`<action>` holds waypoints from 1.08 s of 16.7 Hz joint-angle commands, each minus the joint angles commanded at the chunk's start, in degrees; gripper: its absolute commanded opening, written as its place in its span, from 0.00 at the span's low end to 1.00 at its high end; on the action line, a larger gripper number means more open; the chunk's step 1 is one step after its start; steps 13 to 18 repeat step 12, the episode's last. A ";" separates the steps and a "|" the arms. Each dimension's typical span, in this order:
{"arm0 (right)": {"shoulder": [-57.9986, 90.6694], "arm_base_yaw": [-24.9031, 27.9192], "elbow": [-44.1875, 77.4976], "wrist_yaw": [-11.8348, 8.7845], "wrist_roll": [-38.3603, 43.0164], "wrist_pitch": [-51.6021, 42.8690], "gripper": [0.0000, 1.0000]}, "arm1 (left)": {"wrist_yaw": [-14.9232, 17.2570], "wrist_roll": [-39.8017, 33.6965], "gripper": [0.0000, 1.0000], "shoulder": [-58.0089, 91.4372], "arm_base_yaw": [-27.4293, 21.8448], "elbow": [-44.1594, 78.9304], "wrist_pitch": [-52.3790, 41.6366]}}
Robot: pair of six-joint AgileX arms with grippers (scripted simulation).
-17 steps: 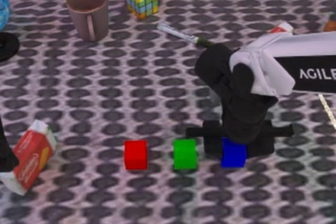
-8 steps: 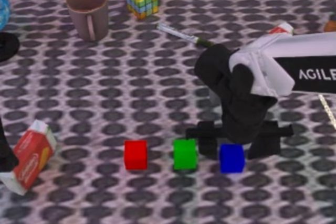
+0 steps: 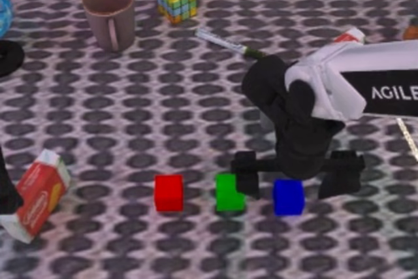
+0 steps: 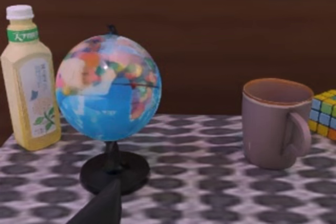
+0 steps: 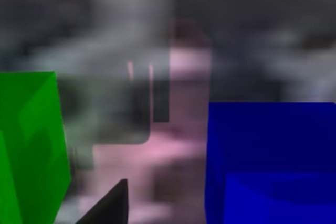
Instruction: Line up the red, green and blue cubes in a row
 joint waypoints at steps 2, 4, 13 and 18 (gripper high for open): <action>-0.05 -0.09 0.01 0.00 0.00 -0.01 1.00 | 0.00 0.00 1.00 0.00 0.00 0.00 0.00; -0.36 0.04 0.83 0.00 -0.01 -1.00 1.00 | 0.00 0.00 1.00 0.00 0.00 0.00 0.00; -5.64 0.46 9.00 -0.04 -0.10 -14.59 1.00 | 0.00 0.00 1.00 0.00 0.00 0.00 0.00; -5.64 0.46 9.00 -0.04 -0.10 -14.59 1.00 | 0.00 0.00 1.00 0.00 0.00 0.00 0.00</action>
